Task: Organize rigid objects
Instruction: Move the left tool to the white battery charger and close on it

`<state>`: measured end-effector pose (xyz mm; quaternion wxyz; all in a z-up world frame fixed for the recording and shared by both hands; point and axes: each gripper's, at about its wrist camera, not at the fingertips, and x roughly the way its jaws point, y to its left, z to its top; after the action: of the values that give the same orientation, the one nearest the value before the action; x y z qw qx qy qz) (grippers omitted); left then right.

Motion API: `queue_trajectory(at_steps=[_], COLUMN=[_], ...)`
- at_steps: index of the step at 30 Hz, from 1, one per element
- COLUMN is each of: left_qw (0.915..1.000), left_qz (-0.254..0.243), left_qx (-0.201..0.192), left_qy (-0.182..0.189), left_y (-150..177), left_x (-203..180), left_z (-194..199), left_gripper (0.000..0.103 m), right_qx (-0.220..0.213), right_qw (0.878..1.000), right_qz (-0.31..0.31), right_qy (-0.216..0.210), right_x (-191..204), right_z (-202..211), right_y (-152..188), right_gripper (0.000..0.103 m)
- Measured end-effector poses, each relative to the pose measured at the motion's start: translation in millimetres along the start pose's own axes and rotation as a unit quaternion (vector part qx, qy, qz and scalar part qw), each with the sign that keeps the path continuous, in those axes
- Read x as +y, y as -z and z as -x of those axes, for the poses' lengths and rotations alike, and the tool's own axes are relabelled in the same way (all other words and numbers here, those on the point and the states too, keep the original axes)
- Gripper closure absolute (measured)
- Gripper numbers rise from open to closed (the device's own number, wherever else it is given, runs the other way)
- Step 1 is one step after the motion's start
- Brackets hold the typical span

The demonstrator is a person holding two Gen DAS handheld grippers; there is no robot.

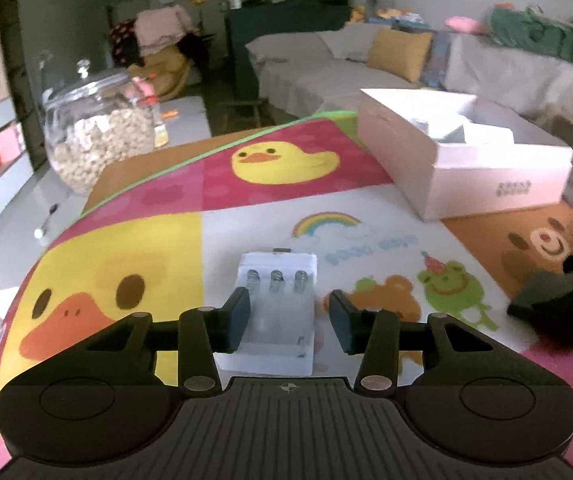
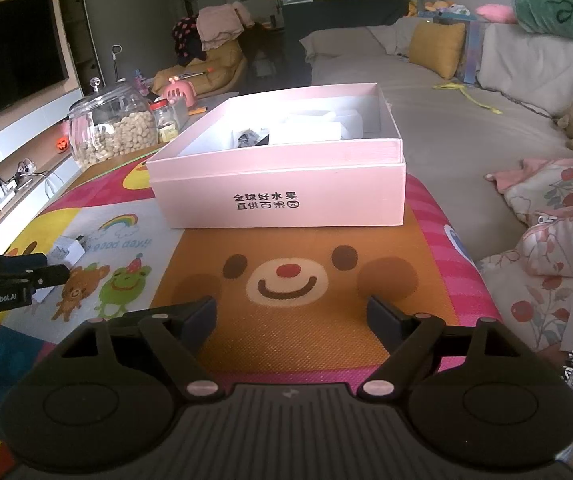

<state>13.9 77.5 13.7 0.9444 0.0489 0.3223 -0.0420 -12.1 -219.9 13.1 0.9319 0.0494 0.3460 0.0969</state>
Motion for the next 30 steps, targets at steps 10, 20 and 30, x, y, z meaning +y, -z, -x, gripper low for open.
queue_trajectory(at_steps=[10,20,30], left_qw=[0.9978,0.9987,0.9962], left_qz=[-0.012,-0.026,0.029], left_qx=[-0.005,-0.034,0.007], left_qy=[0.065,0.027,0.082], left_y=[6,4,6], left_x=[2,6,16], left_z=[4,18,1], left_gripper=[0.037,0.041,0.041], right_qx=[0.002,0.003,0.008], right_qw=[1.0,1.0,1.0], right_qz=[0.003,0.004,0.01], right_qy=[-0.005,-0.006,-0.012], right_x=[2,1,1], right_z=[-1,-1,-3], right_y=[0,0,0], right_gripper=[0.017,0.015,0.009])
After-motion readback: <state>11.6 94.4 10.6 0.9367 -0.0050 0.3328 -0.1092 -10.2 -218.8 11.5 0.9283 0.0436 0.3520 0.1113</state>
